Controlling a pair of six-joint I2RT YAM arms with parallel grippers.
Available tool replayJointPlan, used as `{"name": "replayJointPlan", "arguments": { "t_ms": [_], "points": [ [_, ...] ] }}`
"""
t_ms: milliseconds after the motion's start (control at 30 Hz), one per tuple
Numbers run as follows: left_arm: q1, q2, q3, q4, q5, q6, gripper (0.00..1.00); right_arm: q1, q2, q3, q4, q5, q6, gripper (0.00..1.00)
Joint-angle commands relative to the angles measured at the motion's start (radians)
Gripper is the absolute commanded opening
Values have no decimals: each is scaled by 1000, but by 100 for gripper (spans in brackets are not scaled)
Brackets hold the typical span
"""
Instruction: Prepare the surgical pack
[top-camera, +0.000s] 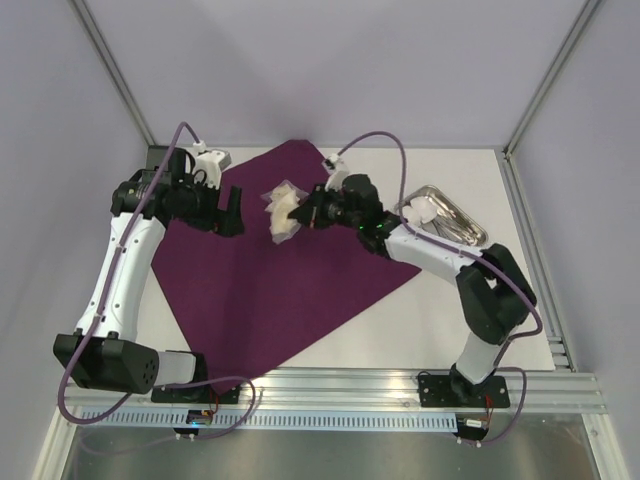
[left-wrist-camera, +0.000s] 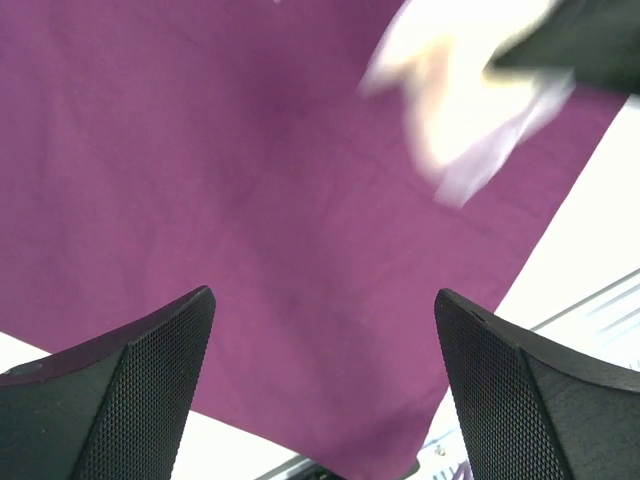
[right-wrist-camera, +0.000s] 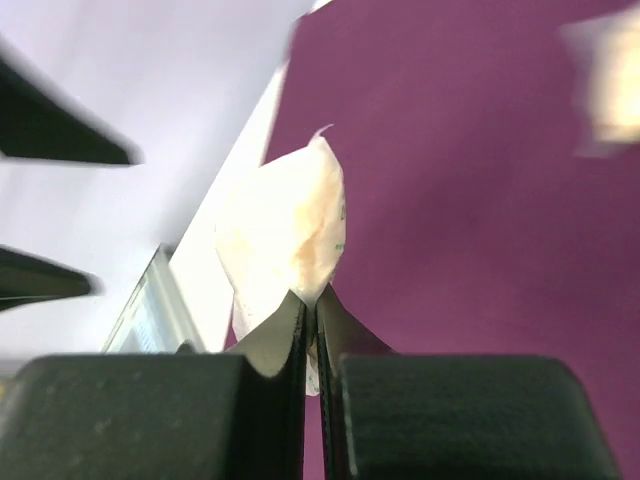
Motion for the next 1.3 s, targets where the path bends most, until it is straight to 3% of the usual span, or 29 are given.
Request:
{"name": "replayJointPlan", "arguments": {
  "t_ms": [0,67,267,400,500,1033,1133,1267],
  "points": [
    [-3,2,72,-7,-6,2,100,-156,-129,-118,149,46,114,0],
    [-3,6,84,-15,-10,8,100,-235,-210,-243,162,100,148,1],
    [-3,-3,50,-8,-17,25,100,-627,-424,-578,165,215,231,0],
    [-3,-3,26,9,-20,25,100,-839,-459,-675,188,203,242,0],
    [-3,12,24,12,-20,25,100,-911,-438,-699,194,192,242,0],
    [-3,45,42,12,-18,24,100,-932,-191,-658,280,201,248,1],
    [-3,49,44,8,-18,27,100,-930,-166,-632,235,192,242,10],
    [-3,51,50,5,-12,27,100,-932,-203,-652,179,240,238,32]
  ]
}}
